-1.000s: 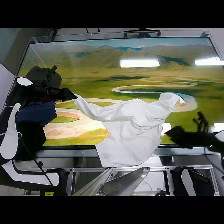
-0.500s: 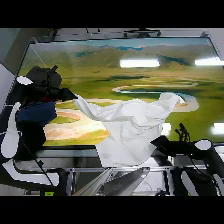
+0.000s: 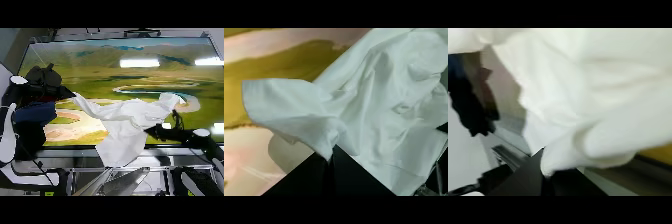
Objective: Fold the shirts.
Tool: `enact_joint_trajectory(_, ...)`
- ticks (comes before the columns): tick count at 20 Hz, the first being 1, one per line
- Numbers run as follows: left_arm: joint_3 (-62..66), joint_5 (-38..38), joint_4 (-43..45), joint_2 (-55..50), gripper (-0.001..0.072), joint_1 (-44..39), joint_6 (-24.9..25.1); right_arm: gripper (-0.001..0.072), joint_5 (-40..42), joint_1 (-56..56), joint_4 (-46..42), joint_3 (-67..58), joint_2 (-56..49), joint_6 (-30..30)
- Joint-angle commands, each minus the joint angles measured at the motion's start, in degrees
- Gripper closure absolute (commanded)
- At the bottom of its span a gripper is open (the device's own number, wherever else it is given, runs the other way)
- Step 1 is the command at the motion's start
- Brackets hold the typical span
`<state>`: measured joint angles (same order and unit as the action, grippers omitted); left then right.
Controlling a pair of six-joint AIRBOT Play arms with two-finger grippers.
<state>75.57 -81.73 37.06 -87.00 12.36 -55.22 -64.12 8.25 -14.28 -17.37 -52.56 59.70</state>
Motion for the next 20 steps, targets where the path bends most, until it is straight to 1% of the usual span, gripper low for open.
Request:
enact_joint_trajectory(1,0.1,-1.8,-13.7,8.6,0.0691,5.0,1.5,0.069,-14.4,8.2,6.0,-18.1,6.8,0.4)
enact_joint_trajectory(4,0.1,-4.3,-34.2,20.3,0.069,12.5,6.0,0.0689,-19.3,20.8,14.3,-41.3,10.9,2.6)
enact_joint_trajectory(6,0.1,-4.3,-45.7,28.0,0.0688,17.8,7.4,0.0689,-20.5,26.8,15.7,-54.4,11.0,5.0)
enact_joint_trajectory(8,0.1,-4.2,-53.2,35.3,0.0688,23.6,7.9,0.0689,-19.0,28.3,17.5,-63.5,11.0,5.0)
enact_joint_trajectory(9,0.5,-4.3,-54.9,38.6,0.0687,26.7,8.0,0.0689,-17.7,28.3,17.6,-67.0,11.0,5.0)
enact_joint_trajectory(11,4.2,-5.2,-54.7,43.3,0.0688,33.6,7.8,0.0689,-16.6,28.3,17.6,-72.7,10.8,5.0)
enact_joint_trajectory(13,8.7,-4.1,-54.4,45.3,0.0687,36.4,7.9,0.0689,-14.6,28.3,17.4,-75.8,10.8,4.6)
enact_joint_trajectory(14,11.2,-3.3,-52.4,45.4,0.0688,36.7,7.8,0.0689,-14.1,28.3,16.3,-76.6,10.9,4.6)
enact_joint_trajectory(15,13.6,-2.3,-47.3,44.7,0.0688,36.6,6.6,0.0689,-13.7,28.3,13.7,-76.8,10.8,4.6)
enact_joint_trajectory(17,16.3,-1.9,-34.9,42.3,0.0687,34.9,0.9,0.0689,-13.9,27.9,2.2,-76.0,10.0,6.4)
enact_joint_trajectory(18,15.9,-1.9,-30.1,40.6,0.0687,32.7,-1.1,0.0689,-13.7,27.4,-1.6,-74.1,9.1,7.6)
enact_joint_trajectory(19,14.4,-2.1,-26.6,38.5,0.0687,29.4,-1.7,0.0689,-13.7,26.7,-2.7,-71.5,7.8,7.6)
enact_joint_trajectory(20,11.9,-2.0,-23.9,35.8,0.0688,24.4,-1.7,0.0689,-13.7,25.6,-2.7,-67.8,6.1,7.6)
